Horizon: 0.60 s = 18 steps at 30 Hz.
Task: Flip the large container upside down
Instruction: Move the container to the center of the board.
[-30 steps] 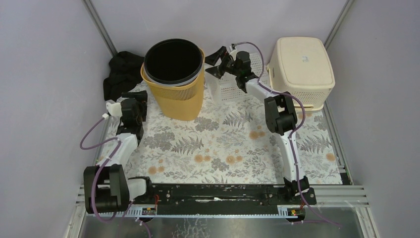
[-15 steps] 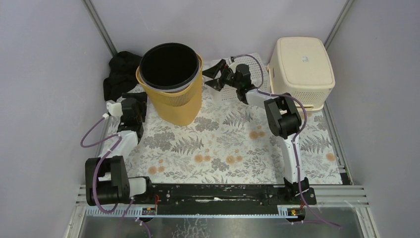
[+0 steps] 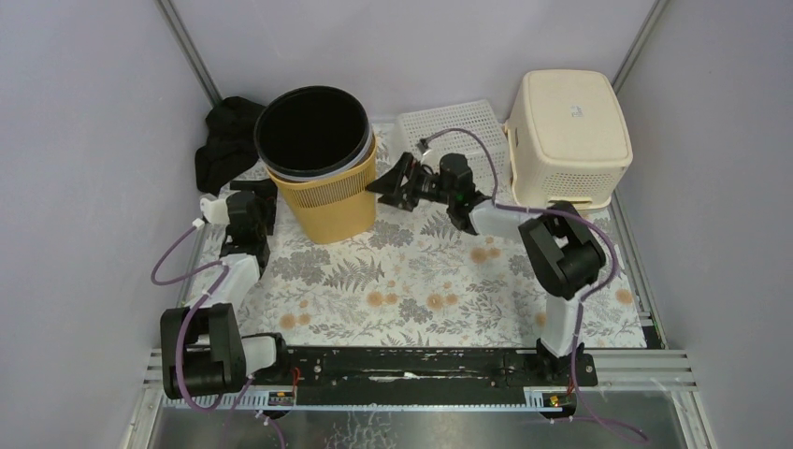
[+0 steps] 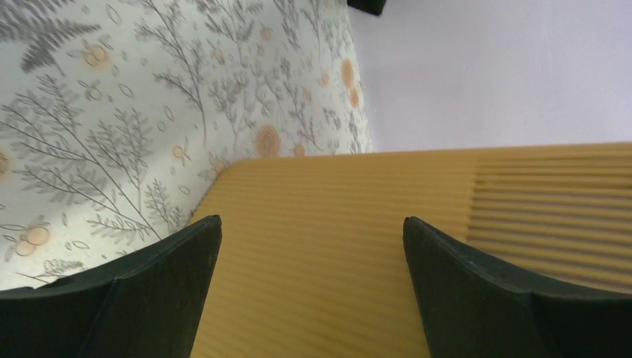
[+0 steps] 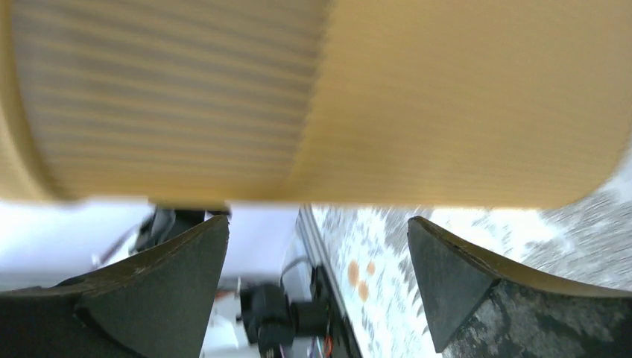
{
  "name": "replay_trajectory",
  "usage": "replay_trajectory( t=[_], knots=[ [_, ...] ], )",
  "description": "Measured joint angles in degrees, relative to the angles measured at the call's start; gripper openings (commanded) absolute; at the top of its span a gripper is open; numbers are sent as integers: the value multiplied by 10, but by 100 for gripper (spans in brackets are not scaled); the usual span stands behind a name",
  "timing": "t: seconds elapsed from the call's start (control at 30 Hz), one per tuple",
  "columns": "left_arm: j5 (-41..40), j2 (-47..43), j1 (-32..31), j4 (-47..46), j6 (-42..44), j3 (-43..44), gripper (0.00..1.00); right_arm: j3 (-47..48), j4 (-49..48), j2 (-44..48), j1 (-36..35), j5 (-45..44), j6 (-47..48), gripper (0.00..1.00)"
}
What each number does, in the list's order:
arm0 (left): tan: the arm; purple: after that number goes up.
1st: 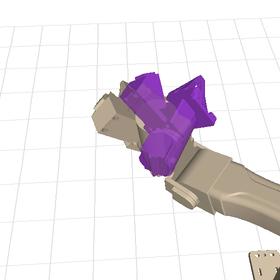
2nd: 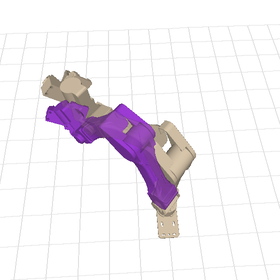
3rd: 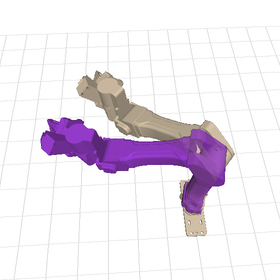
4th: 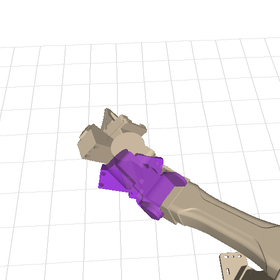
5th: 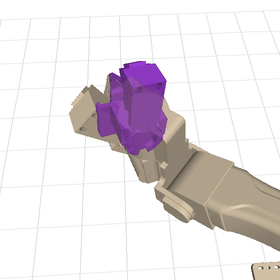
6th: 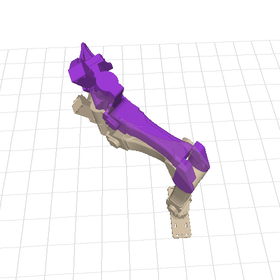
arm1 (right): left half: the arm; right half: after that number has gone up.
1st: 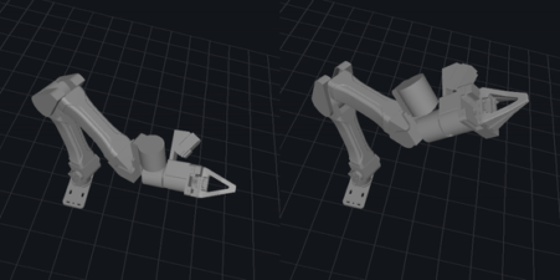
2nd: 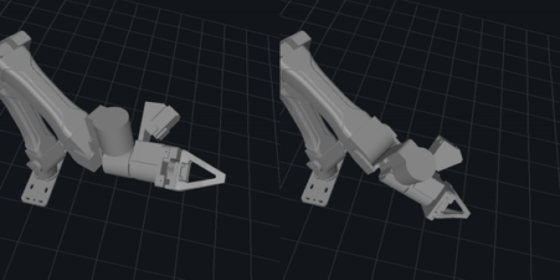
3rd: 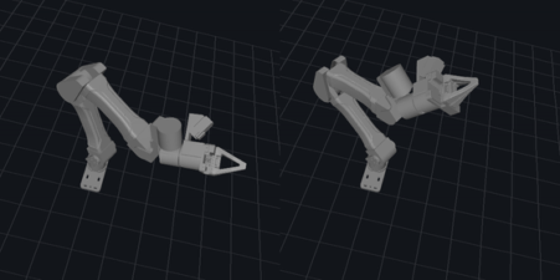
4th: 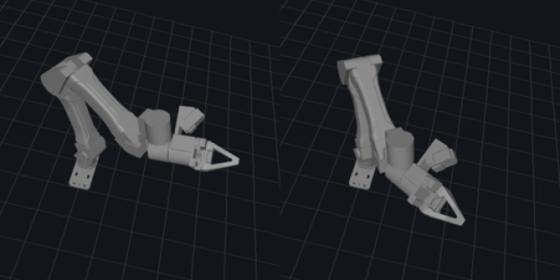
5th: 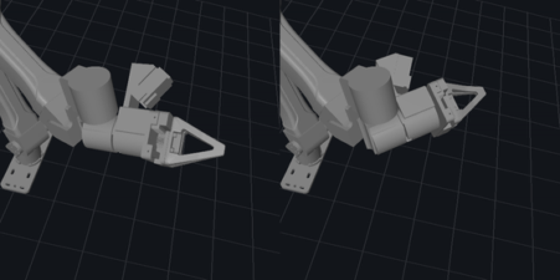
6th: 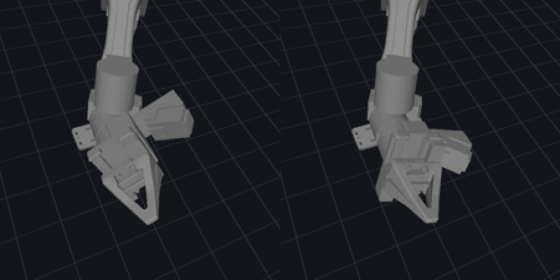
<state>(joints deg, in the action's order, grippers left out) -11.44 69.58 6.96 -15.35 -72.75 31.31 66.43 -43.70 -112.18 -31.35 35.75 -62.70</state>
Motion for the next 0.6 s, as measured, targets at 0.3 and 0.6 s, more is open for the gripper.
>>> replay_trajectory(
  t=[0.3, 0.6],
  knots=[
    [65, -17, -13, -5, 17, -9, 97, -175, 28, 189, -76, 19, 72, 98],
    [86, 2, -32, -10, 30, -9, 97, -214, 112, 296, 49, -6, 102, 99]
  ],
)
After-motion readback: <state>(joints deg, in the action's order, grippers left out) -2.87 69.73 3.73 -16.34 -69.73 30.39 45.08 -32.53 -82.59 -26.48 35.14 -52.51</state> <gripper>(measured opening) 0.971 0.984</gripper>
